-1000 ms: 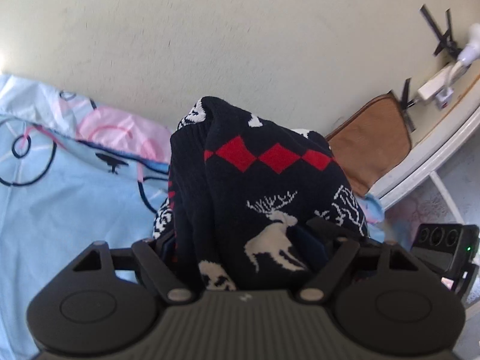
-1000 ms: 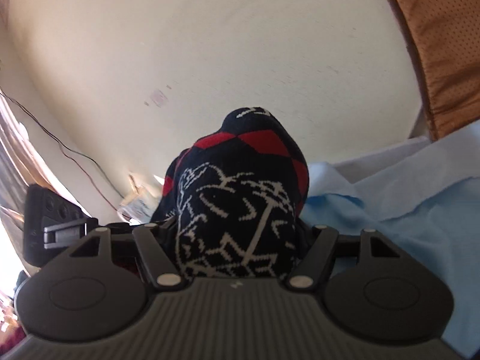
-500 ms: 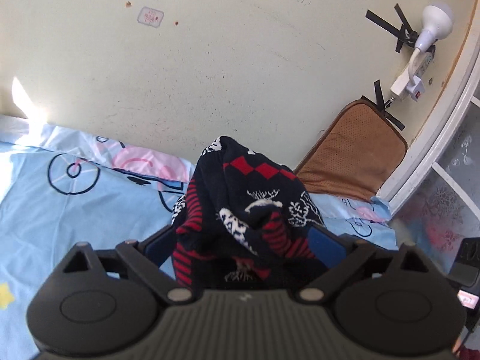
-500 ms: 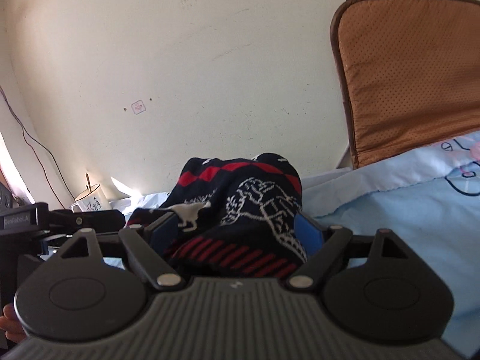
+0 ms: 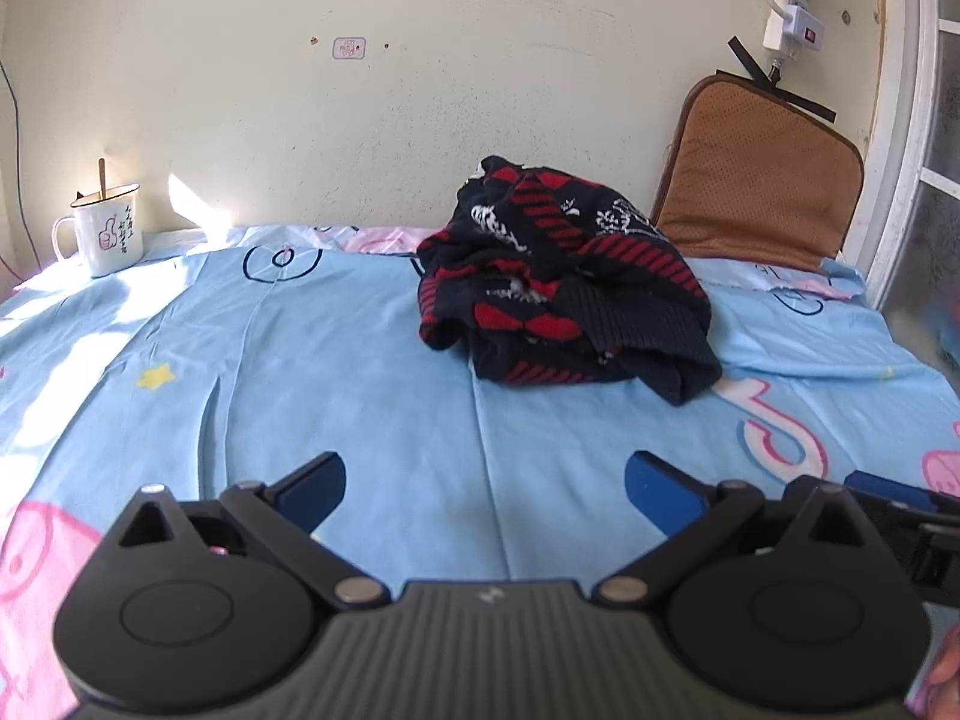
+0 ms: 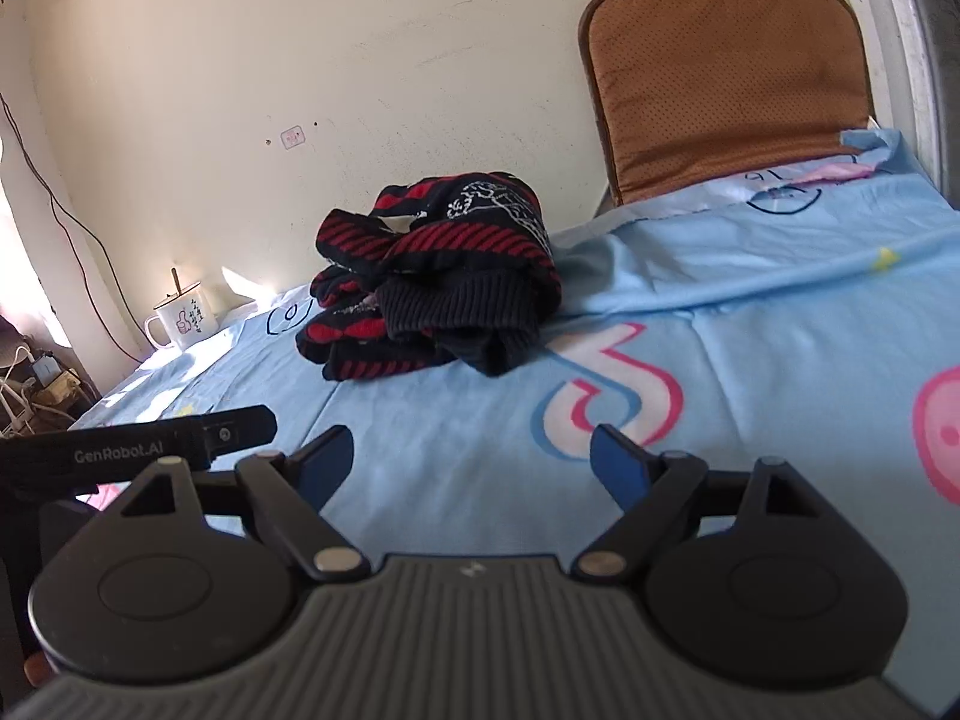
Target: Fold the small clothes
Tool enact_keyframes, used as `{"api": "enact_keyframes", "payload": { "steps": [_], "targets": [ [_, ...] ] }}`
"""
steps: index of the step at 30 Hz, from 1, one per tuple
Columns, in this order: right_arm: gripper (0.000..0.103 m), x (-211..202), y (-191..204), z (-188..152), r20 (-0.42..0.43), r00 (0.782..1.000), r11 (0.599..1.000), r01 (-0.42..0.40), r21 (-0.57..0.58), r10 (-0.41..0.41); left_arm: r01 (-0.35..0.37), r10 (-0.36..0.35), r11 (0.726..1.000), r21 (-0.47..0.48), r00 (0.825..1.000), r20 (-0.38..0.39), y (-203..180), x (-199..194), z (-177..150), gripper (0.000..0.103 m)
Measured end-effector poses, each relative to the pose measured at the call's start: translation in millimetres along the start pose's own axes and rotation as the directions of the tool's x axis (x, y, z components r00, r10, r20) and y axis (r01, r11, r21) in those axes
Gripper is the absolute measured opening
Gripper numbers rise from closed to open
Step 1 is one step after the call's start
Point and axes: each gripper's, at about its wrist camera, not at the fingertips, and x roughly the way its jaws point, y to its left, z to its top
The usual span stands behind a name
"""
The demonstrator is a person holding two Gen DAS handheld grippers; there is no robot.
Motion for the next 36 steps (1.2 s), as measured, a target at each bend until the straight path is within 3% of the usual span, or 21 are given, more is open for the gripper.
{"api": "enact_keyframes", "payload": {
  "steps": [10,23,36],
  "targets": [
    [0.088,-19.5,-0.9,-22.7,-0.010,1.000,1.000,0.009,-0.002,-0.009,-0.048,0.048,0.999,0.017,0.999,0.003,-3.5,-16.2,-31.0,0.103],
    [0.088,-13.5,-6.5,-22.6,-0.016,1.000,0.999,0.004,0.037,-0.003,-0.090,0.090,0.996,0.001,0.996,-0.002,-0.4,-14.0,-33.5,0.103],
    [0.088,-0.8,-16.9,-12.5,-0.018,0.999,0.997,-0.040,0.068,0.042,-0.187,0.187,0.982,0.021,0.982,-0.019,-4.9,-9.1,-34.2,0.103]
  ]
}}
